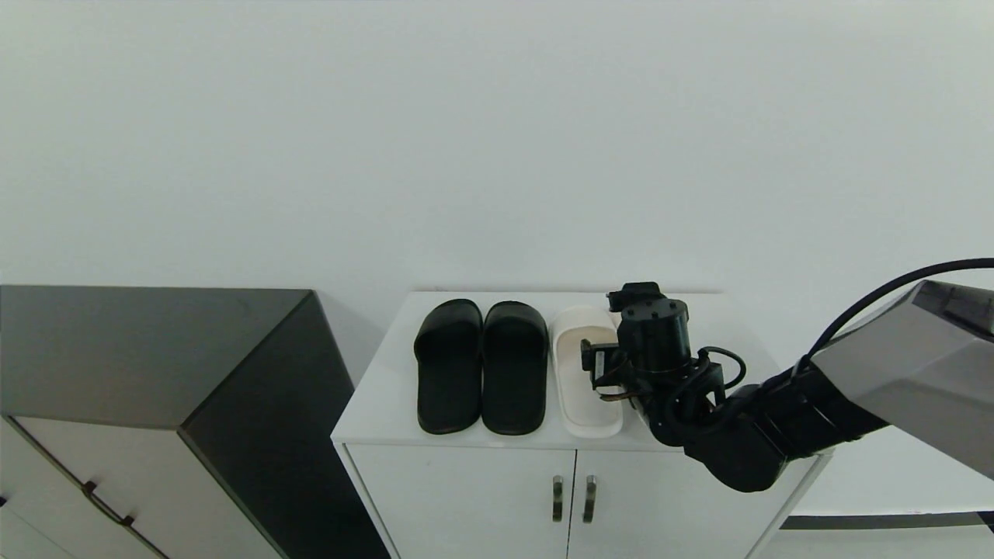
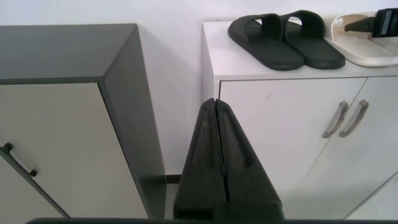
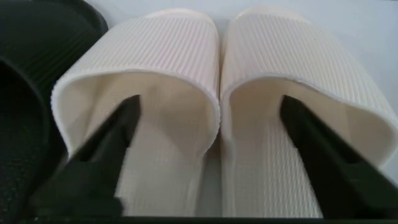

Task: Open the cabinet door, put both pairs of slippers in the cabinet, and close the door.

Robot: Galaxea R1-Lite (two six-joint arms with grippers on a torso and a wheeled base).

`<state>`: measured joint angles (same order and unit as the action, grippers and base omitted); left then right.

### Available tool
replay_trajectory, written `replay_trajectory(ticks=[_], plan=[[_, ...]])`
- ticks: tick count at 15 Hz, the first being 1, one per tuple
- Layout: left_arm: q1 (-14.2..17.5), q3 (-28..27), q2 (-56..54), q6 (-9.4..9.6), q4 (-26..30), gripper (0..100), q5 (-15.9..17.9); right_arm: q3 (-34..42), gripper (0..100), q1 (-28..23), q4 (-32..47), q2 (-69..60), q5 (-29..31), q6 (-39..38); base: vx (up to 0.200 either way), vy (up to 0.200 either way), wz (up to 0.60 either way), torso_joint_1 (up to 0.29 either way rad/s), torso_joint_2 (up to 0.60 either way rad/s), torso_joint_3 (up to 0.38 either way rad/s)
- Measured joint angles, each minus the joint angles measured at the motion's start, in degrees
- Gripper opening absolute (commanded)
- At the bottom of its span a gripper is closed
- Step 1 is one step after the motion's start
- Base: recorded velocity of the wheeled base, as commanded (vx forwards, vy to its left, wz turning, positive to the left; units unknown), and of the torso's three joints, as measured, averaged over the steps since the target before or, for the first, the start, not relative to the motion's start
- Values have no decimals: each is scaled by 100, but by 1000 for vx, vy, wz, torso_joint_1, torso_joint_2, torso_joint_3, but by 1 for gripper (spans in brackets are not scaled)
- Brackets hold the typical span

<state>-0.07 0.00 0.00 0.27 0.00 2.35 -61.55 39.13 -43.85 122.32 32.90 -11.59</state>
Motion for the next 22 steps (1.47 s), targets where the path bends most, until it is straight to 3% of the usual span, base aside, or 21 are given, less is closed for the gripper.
replay_trajectory(ticks=[10, 14, 17, 22], plan=[[0, 0, 0, -9, 0, 0, 2, 6, 0, 22, -40, -115, 312, 278, 0, 0, 0, 0, 0, 0], [0, 0, 0, -9, 0, 0, 0, 406, 0, 171, -29, -697, 273, 383, 0, 0, 0, 0, 0, 0], [0, 0, 2, -9, 0, 0, 2, 902, 0, 364, -27, -1168, -222, 407, 0, 0, 0, 0, 0, 0], [-2, 0, 5, -9, 0, 0, 2, 2355, 0, 505, -5, -2459, -1955, 413, 0, 0, 0, 0, 0, 0]])
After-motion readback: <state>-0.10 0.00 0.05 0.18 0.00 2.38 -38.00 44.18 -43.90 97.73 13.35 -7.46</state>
